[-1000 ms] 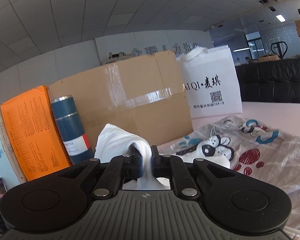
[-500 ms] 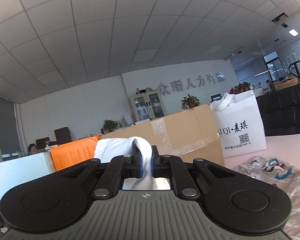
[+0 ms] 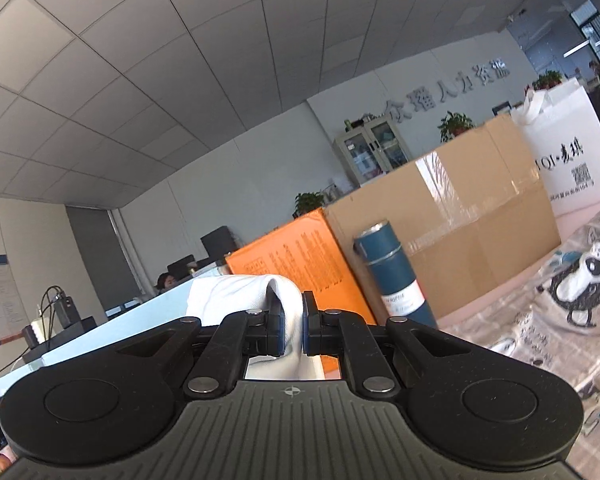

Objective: Fold clothes

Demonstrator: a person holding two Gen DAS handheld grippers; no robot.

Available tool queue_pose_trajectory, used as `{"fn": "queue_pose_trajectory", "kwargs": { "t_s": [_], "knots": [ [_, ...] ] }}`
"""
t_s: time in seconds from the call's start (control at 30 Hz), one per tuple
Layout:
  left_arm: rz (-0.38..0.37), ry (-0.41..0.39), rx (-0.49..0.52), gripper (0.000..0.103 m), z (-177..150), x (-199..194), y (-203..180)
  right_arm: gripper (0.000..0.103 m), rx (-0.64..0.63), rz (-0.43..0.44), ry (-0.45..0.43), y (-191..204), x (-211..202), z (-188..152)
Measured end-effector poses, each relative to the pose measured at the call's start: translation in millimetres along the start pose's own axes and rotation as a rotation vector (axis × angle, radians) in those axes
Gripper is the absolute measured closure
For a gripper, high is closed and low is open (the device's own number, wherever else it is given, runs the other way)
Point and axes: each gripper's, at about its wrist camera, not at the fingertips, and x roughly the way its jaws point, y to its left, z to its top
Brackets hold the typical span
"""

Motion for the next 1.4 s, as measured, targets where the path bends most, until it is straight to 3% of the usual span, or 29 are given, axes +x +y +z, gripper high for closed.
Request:
{"fn": "queue_pose_trajectory", "kwargs": {
  "t_s": [0.13,0.27,0.5,0.53,0.6,0.63,0.67,0.8,0.83,0.93,1.03,1.1,1.17,1.3,1.4],
  "knots": [
    [0.044,0.117,-0.01,0.094,-21.7,-29.9,26.0,0.096,0.044,-0.037,0.063,-11.9,-18.9,-17.9],
    [0.032,0.275,-0.081,0.093,-53.4,-56.4,48.7,0.096,0.042,-0.123,0.138,-26.6,-36.8,-38.6],
    [-0.016,0.361,-0.015,0.085,-74.1,-93.0,53.6,0.094,0.054,-0.229,0.252,-63.9,-62.9,-78.5],
    [-0.015,0.369,0.003,0.078,-75.6,-97.9,53.1,0.091,0.044,-0.242,0.268,-67.7,-66.0,-82.6],
    [0.051,0.314,0.044,0.049,-68.9,-106.7,50.8,0.089,0.015,-0.261,0.287,-72.4,-71.6,-87.5],
    [0.091,0.273,0.057,0.02,-64.1,-111.0,50.4,0.081,0.003,-0.266,0.292,-74.2,-74.0,-88.1],
    [0.12,0.232,0.067,0.011,-58.7,-113.7,49.7,0.077,-0.002,-0.265,0.284,-75.5,-77.2,-87.7],
    [0.129,0.115,0.121,0.01,-32.9,-102.0,38.2,0.044,-0.023,-0.253,0.258,-79.6,-85.7,-83.8],
    [0.118,0.104,0.158,0.008,-28.3,-94.7,32.5,0.035,-0.034,-0.252,0.254,-78.7,-86.5,-82.1],
    [0.043,0.118,0.292,0.007,-25.4,-67.8,11.2,0.027,-0.141,-0.234,0.225,-66.7,-88.0,-75.7],
    [-0.034,0.162,0.479,0.007,-34.1,-42.9,-10.8,0.016,-0.346,-0.185,0.187,-43.1,-87.1,-71.4],
    [-0.102,0.22,0.631,0.007,-45.1,-32.3,-25.4,0.016,-0.502,-0.104,0.192,-25.3,-81.9,-72.7],
    [-0.2,0.309,0.716,0.007,-54.4,-26.7,-36.3,0.016,-0.586,0.002,0.237,-11.6,-67.6,-75.9],
    [-0.42,0.428,0.679,0.007,-71.0,-28.0,-49.2,0.016,-0.603,0.066,0.322,16.8,-21.4,-88.2],
    [-0.457,0.473,0.696,0.007,-91.4,-27.9,-62.0,0.016,-0.551,0.123,0.417,35.9,15.2,-104.2]
  ]
}}
